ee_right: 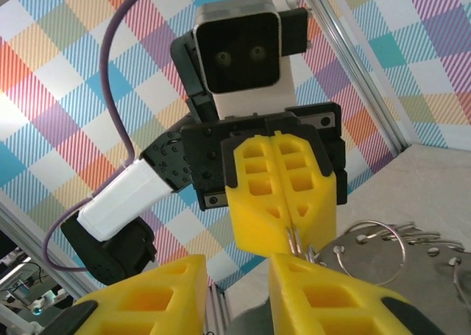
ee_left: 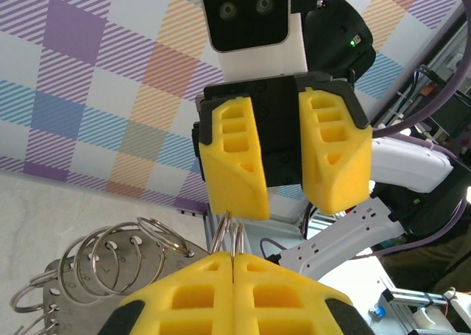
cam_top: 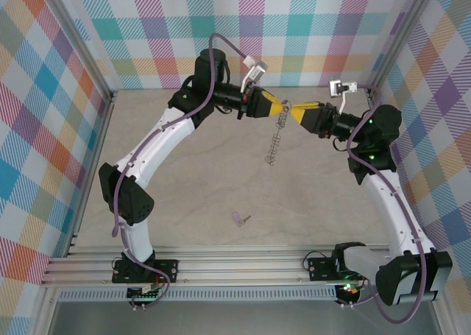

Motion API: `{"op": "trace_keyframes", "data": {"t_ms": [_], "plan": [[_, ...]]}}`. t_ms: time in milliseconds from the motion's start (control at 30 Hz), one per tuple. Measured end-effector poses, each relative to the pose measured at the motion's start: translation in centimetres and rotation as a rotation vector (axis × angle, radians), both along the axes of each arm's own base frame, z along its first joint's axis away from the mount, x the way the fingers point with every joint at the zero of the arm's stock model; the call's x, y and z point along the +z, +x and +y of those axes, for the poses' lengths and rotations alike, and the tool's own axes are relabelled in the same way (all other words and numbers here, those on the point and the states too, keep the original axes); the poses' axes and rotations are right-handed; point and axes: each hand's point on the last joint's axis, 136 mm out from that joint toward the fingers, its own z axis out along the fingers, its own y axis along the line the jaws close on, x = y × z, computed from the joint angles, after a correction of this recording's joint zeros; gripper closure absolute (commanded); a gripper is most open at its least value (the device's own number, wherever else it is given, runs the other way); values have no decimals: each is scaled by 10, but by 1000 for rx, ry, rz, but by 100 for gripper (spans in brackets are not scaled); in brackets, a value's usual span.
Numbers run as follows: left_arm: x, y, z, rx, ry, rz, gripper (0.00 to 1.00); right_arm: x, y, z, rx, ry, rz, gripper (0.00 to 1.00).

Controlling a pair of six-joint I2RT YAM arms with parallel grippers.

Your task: Put the keys on the keyring

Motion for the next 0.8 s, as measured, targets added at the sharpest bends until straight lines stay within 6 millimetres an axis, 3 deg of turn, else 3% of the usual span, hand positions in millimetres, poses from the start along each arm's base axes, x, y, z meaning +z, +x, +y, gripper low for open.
{"op": "trace_keyframes", "data": {"t_ms": [400,800], "plan": [[0,-1,0,-10,-2,-7,100,-11,15,1,-14,0,37,70],[-3,1,-1,-10,8,6,100,-9,14,3,-5,2,26,72]]}}
